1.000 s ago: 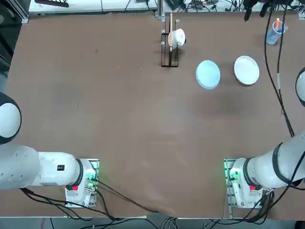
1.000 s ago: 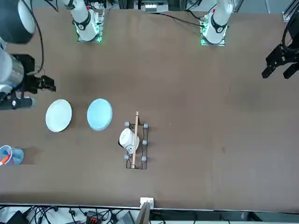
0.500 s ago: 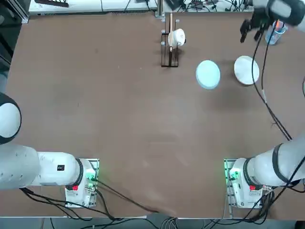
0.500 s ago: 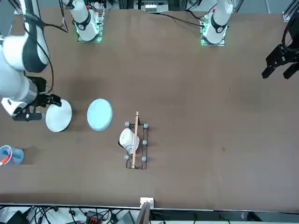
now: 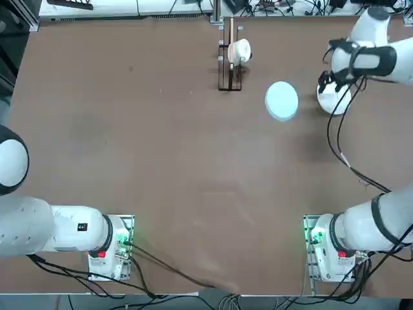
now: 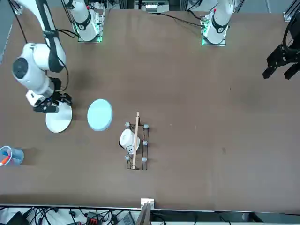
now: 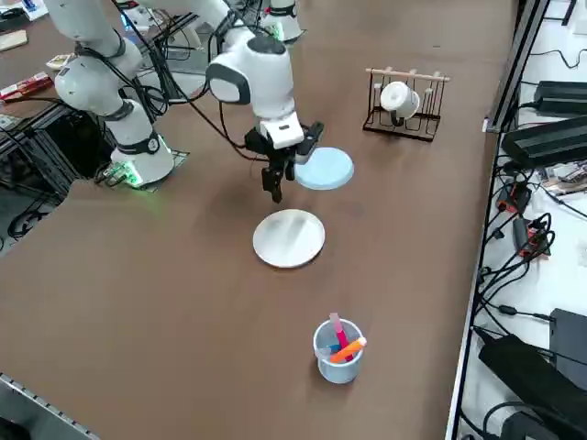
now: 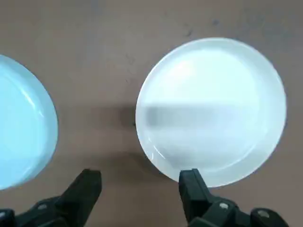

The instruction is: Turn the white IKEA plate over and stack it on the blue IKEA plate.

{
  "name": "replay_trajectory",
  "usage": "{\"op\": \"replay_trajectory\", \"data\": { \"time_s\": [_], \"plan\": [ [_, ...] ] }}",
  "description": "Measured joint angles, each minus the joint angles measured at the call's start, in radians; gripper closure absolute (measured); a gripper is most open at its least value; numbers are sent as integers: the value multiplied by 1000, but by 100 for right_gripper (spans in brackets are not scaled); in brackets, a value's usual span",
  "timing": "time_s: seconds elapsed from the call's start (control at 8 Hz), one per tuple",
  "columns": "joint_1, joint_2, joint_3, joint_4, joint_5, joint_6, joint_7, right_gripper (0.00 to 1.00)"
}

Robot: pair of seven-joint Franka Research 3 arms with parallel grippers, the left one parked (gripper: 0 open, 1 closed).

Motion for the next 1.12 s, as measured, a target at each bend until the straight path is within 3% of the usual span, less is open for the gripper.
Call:
{"op": "replay_trajectory", "data": {
  "time_s": [0.5,0.62,0.75,0.88,1.12],
  "plan": [
    [0,112,3,3,0,105,-1,2],
    [0,126,4,10,0,108,-1,22],
    [0,136,4,20,0,108,-1,35],
    [-1,146,4,31,0,108,-3,44],
    [-4,176,4,51,0,108,-7,49]
  ]
}}
